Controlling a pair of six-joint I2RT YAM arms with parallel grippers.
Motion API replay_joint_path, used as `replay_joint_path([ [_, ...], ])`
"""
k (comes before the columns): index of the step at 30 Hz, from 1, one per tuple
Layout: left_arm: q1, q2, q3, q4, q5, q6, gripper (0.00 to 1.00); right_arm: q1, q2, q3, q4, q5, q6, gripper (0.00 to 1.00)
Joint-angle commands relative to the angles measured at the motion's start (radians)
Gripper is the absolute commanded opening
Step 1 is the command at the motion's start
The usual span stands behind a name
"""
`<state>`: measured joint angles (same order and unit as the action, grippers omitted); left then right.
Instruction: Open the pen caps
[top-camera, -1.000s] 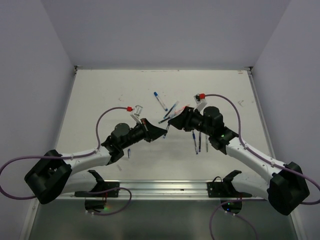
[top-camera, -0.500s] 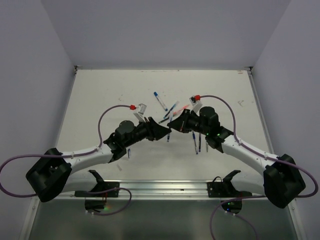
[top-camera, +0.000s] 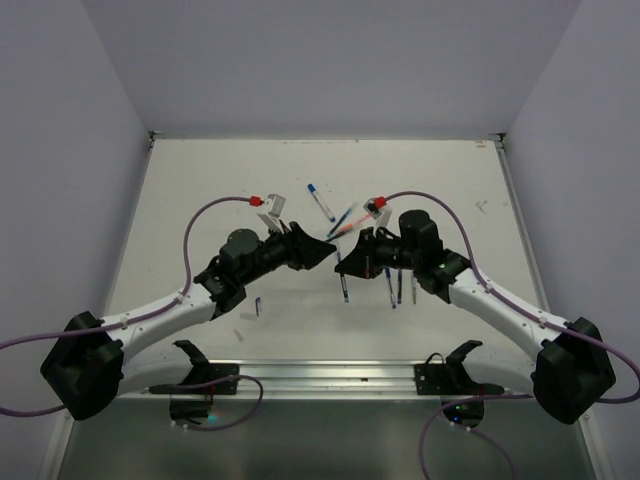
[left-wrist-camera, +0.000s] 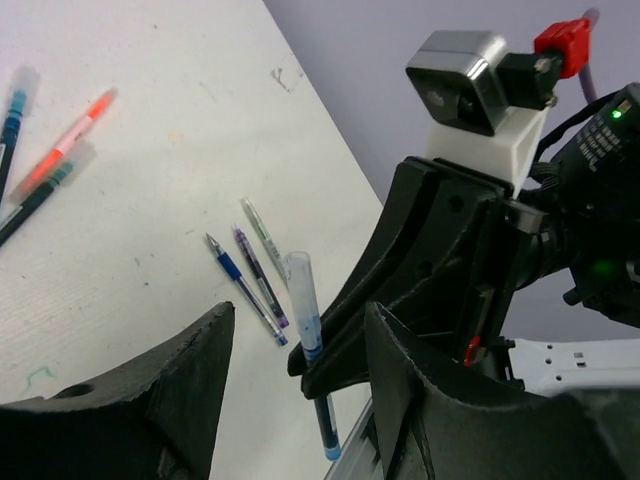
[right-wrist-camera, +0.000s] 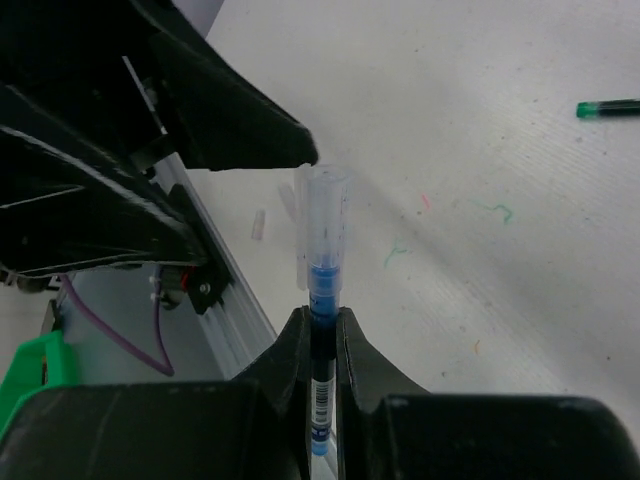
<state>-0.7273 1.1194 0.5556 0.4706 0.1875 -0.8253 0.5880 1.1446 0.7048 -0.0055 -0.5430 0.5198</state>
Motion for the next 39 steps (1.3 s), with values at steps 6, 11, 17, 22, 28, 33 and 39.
replay_joint_path([
  [6, 0.003, 0.046, 0.026, 0.079, 0.098, 0.014, 0.54, -0.001, -0.002, -0.028, 0.128, -0.163, 0.008, 0.00],
  [11, 0.003, 0.065, 0.024, 0.115, 0.115, -0.011, 0.49, 0.001, 0.007, -0.034, 0.151, -0.173, 0.023, 0.00],
  [17, 0.003, 0.105, 0.021, 0.155, 0.141, -0.038, 0.28, 0.001, 0.014, -0.037, 0.159, -0.163, 0.031, 0.00],
  [22, 0.003, 0.111, 0.013, 0.154, 0.136, -0.046, 0.00, 0.001, 0.021, -0.030, 0.151, -0.137, 0.037, 0.00],
  [28, 0.005, 0.126, 0.127, -0.151, -0.093, -0.122, 0.00, 0.048, 0.014, 0.018, -0.035, 0.093, -0.056, 0.00],
  [33, 0.009, 0.197, 0.323, -0.352, -0.252, -0.173, 0.00, 0.139, 0.027, 0.033, -0.102, 0.290, -0.096, 0.00],
  [39, 0.016, 0.215, 0.408, -0.455, -0.396, -0.212, 0.00, 0.170, 0.053, 0.024, -0.129, 0.359, -0.103, 0.00],
])
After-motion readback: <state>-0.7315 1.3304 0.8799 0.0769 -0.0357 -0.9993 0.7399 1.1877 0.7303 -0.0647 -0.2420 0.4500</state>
